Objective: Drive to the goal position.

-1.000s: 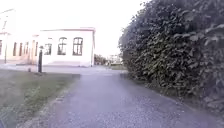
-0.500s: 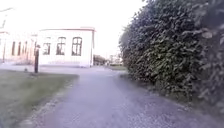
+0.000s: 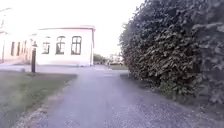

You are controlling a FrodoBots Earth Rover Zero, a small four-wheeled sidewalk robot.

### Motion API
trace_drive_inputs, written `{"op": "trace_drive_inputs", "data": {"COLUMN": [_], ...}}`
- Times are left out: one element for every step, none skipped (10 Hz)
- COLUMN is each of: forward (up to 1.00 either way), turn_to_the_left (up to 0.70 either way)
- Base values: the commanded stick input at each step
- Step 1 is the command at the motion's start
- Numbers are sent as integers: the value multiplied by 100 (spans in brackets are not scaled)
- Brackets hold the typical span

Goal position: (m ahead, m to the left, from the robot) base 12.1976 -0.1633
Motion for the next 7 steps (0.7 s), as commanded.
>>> {"op": "trace_drive_inputs", "data": {"forward": [50,50,50,50,50,50,50], "turn_to_the_left": [0,0,0,0,0,0,0]}}
